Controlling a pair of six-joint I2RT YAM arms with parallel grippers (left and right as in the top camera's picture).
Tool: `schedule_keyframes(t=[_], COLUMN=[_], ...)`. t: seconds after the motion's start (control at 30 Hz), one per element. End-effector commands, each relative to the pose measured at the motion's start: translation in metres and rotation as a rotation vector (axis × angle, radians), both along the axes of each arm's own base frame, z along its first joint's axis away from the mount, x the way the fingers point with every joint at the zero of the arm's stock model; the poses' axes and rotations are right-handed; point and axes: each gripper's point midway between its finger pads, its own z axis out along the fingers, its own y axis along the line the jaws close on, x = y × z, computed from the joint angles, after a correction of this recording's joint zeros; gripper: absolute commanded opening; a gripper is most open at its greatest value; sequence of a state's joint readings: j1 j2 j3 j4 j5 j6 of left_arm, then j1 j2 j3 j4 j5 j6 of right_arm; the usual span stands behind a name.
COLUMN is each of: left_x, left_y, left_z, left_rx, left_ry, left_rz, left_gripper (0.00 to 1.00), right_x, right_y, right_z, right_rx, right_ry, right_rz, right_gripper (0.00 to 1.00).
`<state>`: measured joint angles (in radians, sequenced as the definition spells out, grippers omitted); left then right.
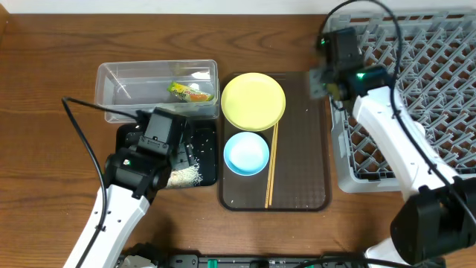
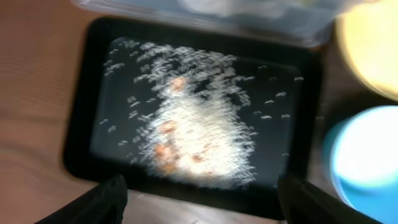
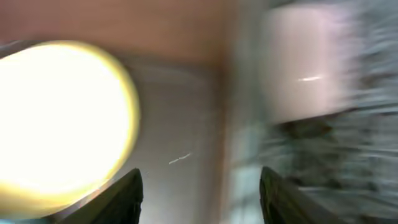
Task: Sort waste into correct bins and load items into the dishwasher rack
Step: 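Reach the right gripper to the light-blue bowl and grasp it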
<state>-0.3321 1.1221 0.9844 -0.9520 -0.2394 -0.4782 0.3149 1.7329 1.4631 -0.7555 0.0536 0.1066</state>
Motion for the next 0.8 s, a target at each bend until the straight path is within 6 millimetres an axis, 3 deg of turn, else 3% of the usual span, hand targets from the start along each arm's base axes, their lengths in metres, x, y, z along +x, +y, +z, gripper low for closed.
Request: schedule_keyframes(t=[0.0,0.27,0.4,0.47,0.5,0.53,0.6,0.77], left_x=[0.001,-0.001,-0.001,-0.001,-0.001,-0.001,-0.001,-0.001], left_y=[0.026,0.041,0.041,0.041,0.041,0.041,0.041,0.038], left_z=[0.009,0.008,0.008,0.008,0.008,0.008,0.008,0.007], left_rx=[0.042,0.034,0.034,0.033,0.033,0.034,0.034,0.021], left_ry=[-0.036,-0.026,-0.025,-0.026,-0.026,-0.025,-0.025,-0.021], left_rz=[0.159,0.228,0.228,0.228,0.228,0.228,0.228,0.223], left_gripper=[0.8,0.8,0.8,0.8,0.8,0.8,0.8,0.8], right_x=[-0.043,-0.105,-0.12,-0.124,-0.126,-0.126,-0.124,-0.09], right_y=[0.066,0.107,0.107,0.109,0.111,0.112,0.113,0.095], right_z=[-0.019,-0.086,-0.116,-0.127,-0.131,-0.133,-0.133,-0.099], right_rx=[0.223,0.155,0.099,0.081,0.076,0.073,0.079,0.062], right_ry=[0.19,0.413,0.483,0.509,0.516,0.52,0.51,0.392], right_rz=[0.163,0.214,0.155,0.152,0.155,0.152,0.154,0.089], right_gripper=[0.59,0.55,0.5,0.41,0.27,0.13,0.02,0.01])
